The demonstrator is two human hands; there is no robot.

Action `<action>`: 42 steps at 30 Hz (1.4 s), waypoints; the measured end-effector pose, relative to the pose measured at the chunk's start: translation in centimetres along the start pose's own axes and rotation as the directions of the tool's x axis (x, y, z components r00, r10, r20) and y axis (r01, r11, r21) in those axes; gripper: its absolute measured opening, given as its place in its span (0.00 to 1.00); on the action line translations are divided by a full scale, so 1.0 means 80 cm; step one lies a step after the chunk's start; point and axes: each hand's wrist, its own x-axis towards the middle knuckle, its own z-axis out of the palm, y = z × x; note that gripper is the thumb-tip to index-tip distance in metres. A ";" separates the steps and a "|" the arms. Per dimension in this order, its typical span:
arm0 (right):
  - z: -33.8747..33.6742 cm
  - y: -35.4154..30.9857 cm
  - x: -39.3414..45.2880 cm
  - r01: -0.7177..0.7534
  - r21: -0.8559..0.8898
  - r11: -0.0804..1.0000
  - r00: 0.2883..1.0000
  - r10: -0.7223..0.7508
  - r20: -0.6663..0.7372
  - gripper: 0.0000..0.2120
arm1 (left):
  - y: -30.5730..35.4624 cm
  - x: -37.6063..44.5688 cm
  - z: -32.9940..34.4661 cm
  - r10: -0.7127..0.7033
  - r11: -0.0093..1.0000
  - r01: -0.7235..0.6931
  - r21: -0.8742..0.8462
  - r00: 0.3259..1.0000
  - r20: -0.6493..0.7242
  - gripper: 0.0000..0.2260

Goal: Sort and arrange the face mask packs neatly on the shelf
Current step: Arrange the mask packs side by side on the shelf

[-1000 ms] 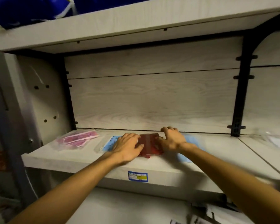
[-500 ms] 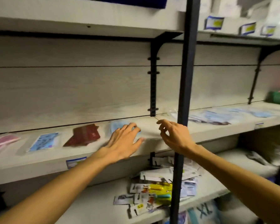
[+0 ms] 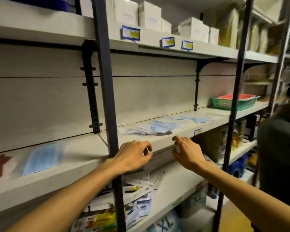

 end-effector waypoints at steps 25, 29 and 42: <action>0.043 0.409 0.240 -0.216 0.038 0.976 0.976 0.215 0.038 0.26 | 0.108 0.471 0.180 0.091 0.960 -0.067 0.270 0.993 -0.077 0.13; 0.060 0.422 0.317 -0.181 0.016 0.983 0.966 0.175 0.190 0.29 | 0.076 0.549 0.196 0.058 0.951 -0.065 0.301 0.998 0.030 0.15; 0.143 0.502 0.436 -0.198 0.004 0.980 0.929 0.187 0.320 0.25 | 0.003 0.707 0.287 -0.104 0.989 0.066 0.129 0.944 0.312 0.31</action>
